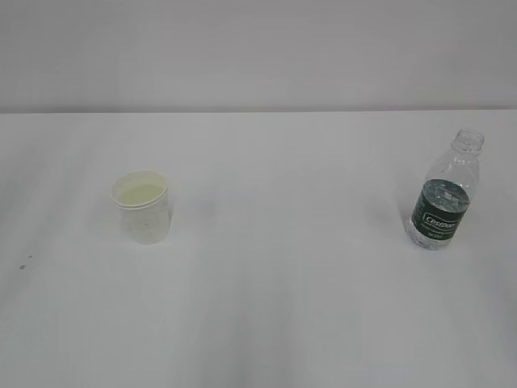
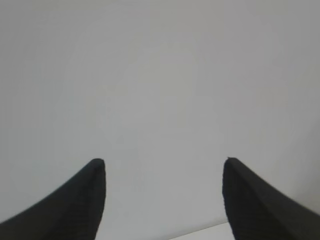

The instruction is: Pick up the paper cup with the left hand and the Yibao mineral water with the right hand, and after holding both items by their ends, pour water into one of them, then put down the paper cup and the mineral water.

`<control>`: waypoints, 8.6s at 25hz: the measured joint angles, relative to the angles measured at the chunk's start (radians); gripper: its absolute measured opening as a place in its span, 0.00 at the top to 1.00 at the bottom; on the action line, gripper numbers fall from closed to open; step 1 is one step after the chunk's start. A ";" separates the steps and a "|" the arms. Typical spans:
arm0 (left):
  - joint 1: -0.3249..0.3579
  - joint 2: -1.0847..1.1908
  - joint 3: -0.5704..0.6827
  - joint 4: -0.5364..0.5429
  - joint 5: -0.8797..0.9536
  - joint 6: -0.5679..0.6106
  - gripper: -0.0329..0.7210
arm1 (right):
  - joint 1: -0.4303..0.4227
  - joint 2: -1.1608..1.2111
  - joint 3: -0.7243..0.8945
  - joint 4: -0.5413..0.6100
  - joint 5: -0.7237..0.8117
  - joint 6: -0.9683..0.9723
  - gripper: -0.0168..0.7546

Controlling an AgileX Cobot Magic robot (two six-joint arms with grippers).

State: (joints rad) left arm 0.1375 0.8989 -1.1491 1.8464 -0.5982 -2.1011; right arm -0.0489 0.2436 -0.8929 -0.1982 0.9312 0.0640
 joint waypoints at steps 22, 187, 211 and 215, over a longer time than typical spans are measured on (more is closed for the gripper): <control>0.000 -0.001 0.000 0.000 -0.015 -0.001 0.28 | 0.000 -0.060 -0.002 0.005 0.084 -0.015 0.21; -0.178 -0.703 0.109 -1.898 1.580 2.052 0.34 | 0.000 -0.220 -0.002 0.170 0.249 -0.009 0.21; -0.178 -0.856 0.229 -1.910 1.709 2.052 0.34 | 0.000 -0.266 -0.002 0.162 0.345 -0.113 0.21; -0.178 -0.877 0.299 -1.936 1.709 2.052 0.34 | 0.000 -0.266 -0.002 0.154 0.345 -0.113 0.21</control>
State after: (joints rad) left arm -0.0408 0.0214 -0.8499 -0.0899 1.1107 -0.0492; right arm -0.0489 -0.0220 -0.8952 -0.0444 1.2765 -0.0486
